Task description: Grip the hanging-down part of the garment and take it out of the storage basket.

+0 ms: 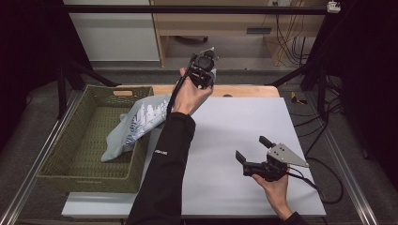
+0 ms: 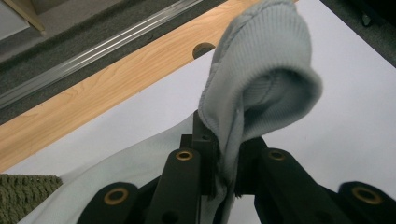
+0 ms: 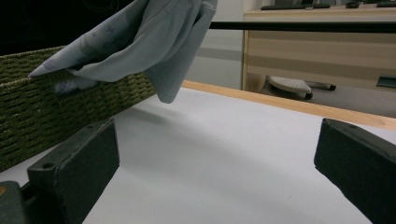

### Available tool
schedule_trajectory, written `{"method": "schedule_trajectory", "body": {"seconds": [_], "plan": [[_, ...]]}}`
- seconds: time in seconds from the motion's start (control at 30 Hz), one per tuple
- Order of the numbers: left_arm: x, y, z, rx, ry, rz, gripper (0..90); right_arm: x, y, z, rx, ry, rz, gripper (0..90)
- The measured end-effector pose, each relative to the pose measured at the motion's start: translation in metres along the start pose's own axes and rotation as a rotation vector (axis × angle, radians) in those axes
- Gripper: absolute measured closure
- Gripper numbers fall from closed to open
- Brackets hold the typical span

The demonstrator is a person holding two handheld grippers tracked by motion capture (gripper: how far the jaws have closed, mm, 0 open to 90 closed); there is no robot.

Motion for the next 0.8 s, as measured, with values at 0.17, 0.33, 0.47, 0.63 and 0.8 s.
{"method": "schedule_trajectory", "body": {"seconds": [0.17, 0.33, 0.47, 0.63, 0.8], "plan": [[0.000, 0.000, -0.001, 0.000, 0.001, -0.005, 81.5, 0.000, 0.001, 0.001, 0.005, 0.004, 0.003, 0.5], [-0.001, -0.001, 0.000, 0.008, 0.006, -0.004, 81.5, 0.000, 0.004, -0.001, 0.026, 0.021, 0.017, 0.4], [-0.004, 0.000, -0.001, 0.003, 0.004, -0.003, 81.5, 0.003, 0.005, -0.001, -0.006, 0.011, 0.004, 0.4], [-0.006, -0.001, -0.002, 0.004, 0.012, -0.002, 81.5, 0.009, 0.011, -0.007, -0.004, 0.024, 0.003, 0.4], [-0.008, -0.001, -0.001, 0.005, 0.011, 0.000, 81.5, 0.014, 0.020, -0.011, -0.010, 0.033, 0.015, 0.4]]}}
Point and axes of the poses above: each handheld gripper's, and its own axes: x roughly forward along the jaws, y roughly out of its top, z roughly to its right, the point moved 10 cm from there along x, roughly forward along the jaws, and after that the axes turned 12 degrees about -z, right-handed, at the moved point
